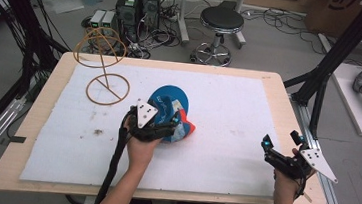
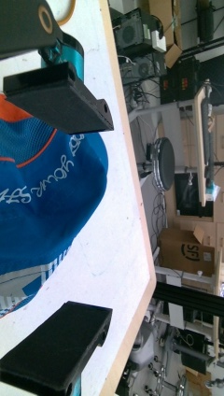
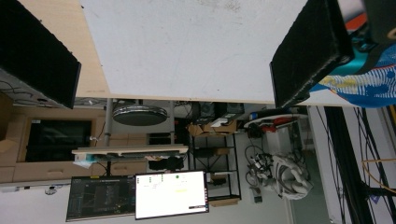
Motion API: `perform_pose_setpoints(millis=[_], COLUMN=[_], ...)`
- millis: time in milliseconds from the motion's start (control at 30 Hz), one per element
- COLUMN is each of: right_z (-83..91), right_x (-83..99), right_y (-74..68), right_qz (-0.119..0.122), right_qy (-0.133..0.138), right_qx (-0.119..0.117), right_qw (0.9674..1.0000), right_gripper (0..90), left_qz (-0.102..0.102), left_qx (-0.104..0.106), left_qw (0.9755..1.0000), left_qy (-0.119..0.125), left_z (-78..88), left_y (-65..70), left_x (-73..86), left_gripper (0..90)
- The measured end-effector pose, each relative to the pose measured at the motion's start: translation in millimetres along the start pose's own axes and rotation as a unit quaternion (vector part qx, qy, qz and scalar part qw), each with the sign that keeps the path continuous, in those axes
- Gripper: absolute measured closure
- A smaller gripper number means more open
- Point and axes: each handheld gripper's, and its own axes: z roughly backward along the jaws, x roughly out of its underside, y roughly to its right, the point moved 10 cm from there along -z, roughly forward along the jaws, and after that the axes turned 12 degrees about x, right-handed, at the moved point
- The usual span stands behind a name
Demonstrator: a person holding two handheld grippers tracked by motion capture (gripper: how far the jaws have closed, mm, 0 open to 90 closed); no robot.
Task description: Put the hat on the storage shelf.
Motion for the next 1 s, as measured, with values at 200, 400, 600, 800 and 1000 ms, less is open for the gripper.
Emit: perform_pose_setpoints(millis=[200,400,600,800,1000], right_z=[-0.3,0.7,0.7,0.9,0.5], right_x=[-0.4,-1.9,-2.1,-2.8,-2.6], right_y=[0.9,2.3,3.6,4.8,5.8], right_qz=[0.000,0.003,0.001,0.002,0.002], right_qy=[0.002,0.004,0.005,0.007,0.006], right_qx=[0.001,0.006,0.010,0.011,0.014], right_qw=[1.0000,1.0000,0.9999,0.9999,0.9999], right_gripper=[1.5,1.6,1.5,1.5,1.5], left_qz=[0.001,0.011,0.010,0.007,0.009], left_qx=[-0.007,-0.009,-0.017,-0.038,-0.043], left_qw=[1.0000,0.9998,0.9996,0.9991,0.9989], left_qy=[-0.005,-0.010,-0.021,-0.019,-0.015], left_z=[-9.5,-18.7,-24.4,-27.1,-27.5], left_y=[4.8,7.7,10.4,8.1,8.9], left_x=[6.3,14.2,21.2,28.3,31.2], left_gripper=[9.9,9.9,13.9,19.5,28.9])
